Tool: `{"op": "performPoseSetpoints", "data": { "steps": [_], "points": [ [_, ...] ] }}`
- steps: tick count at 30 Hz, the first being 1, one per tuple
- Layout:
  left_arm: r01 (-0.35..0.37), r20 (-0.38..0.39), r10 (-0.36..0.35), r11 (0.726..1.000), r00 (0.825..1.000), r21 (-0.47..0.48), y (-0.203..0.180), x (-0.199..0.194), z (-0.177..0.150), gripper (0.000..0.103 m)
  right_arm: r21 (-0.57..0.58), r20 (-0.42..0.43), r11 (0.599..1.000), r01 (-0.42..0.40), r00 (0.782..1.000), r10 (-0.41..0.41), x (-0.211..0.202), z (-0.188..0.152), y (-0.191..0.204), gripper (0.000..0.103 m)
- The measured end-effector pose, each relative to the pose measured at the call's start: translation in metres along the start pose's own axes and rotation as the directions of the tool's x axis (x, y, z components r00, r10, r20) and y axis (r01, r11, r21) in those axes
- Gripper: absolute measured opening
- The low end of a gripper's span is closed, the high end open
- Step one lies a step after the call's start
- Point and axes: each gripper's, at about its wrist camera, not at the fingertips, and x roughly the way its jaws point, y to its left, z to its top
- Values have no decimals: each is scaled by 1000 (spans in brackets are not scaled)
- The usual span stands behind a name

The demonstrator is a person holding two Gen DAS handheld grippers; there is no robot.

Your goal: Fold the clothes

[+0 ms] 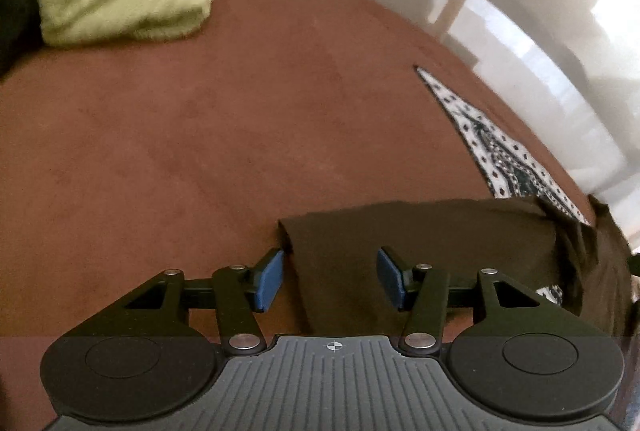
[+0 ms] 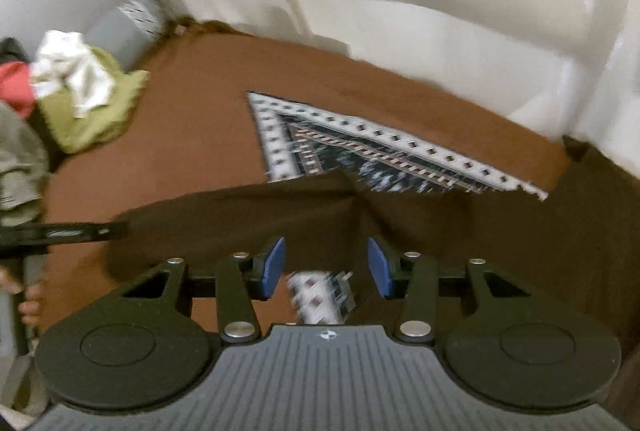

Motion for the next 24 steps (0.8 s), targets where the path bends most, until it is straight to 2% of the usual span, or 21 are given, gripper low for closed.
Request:
{"op": "performPoseSetpoints", "data": {
  "steps": [2,6,9,12,15,16,17,18,19,20,21,24],
  "points": [
    [20,0,-20,1000,1000,0,-1,3,2,73,-16,-26,999,30,999,-30,19,9,-2,52],
    [31,-12,-31,999,999,16,-4,7,4,73,-68,-61,996,63,996,-67,53,27,2,54],
    [62,-33,-61,997,998,38,-6,7,4,71,-95,-79,993,64,994,-72,72,40,5,54],
    [47,-31,-44,996,999,75,-9,8,2,66,-142,-123,988,65,989,-83,88,49,9,54],
    [-7,-19,10,993,1000,117,-13,9,0,47,-187,-172,980,75,979,-107,103,52,12,53],
    [-32,-13,34,990,999,135,-15,9,0,22,-197,-185,977,75,976,-112,107,52,13,52],
    [-43,-8,44,988,999,149,-16,10,0,16,-198,-202,978,70,973,-111,111,53,12,48],
    [-40,-4,41,988,999,152,-16,10,0,11,-191,-224,980,58,969,-101,115,53,11,31],
    [-34,-2,34,988,999,150,-16,9,1,0,-184,-244,982,46,966,-91,118,54,10,21],
    [-13,-6,14,990,1000,138,-15,7,3,0,-175,-251,984,39,965,-82,118,55,9,7],
    [17,-16,-15,993,1000,119,-13,5,5,0,-166,-257,986,31,964,-74,119,57,7,2],
    [116,-15,-115,990,993,76,-16,-14,14,0,-118,-245,993,-6,969,-23,107,66,-1,1]
  ]
}}
